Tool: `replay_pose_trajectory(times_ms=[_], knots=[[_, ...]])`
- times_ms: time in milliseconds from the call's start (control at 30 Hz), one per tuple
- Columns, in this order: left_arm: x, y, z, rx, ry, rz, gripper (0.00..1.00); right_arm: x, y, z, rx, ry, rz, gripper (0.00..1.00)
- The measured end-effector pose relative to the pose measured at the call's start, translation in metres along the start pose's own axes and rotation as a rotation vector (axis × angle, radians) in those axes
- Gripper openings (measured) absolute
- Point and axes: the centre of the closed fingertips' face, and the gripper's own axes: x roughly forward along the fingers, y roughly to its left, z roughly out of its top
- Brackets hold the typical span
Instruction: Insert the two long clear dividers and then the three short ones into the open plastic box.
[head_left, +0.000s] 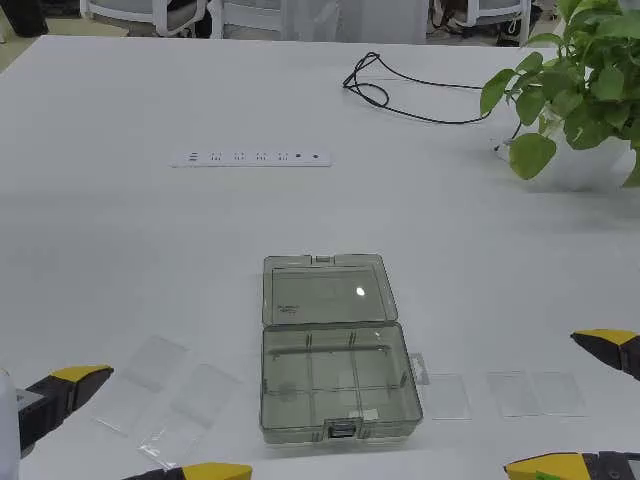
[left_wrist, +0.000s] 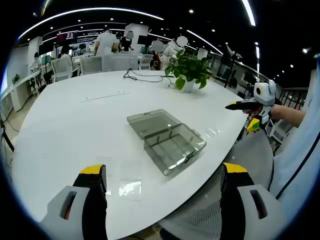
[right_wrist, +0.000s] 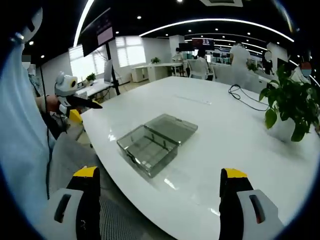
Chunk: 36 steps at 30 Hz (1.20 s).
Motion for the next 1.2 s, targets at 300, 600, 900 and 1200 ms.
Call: replay_pose_trajectory(times_ms=[300,600,900,1200], knots=[[-0.002,0.004,-0.003,-0.007,-0.017,0.002,0.97,0.001,0.003,-0.004,0.006,-0.003,-0.007,1.0],[-0.004,0.002,-0.001,0.006,-0.023,0.004,0.97,-0.003,0.005,-0.003,0.011,-0.02,-0.021,1.0],[-0.003,0.0,0.003,0.019,-0.034,-0.007,0.97,-0.012,0.004,-0.003,0.012,-0.05,-0.054,1.0],[-0.003,-0.003,0.002,0.042,-0.014,-0.022,0.97,-0.012,0.01,-0.007,0.026,-0.067,-0.055,1.0]])
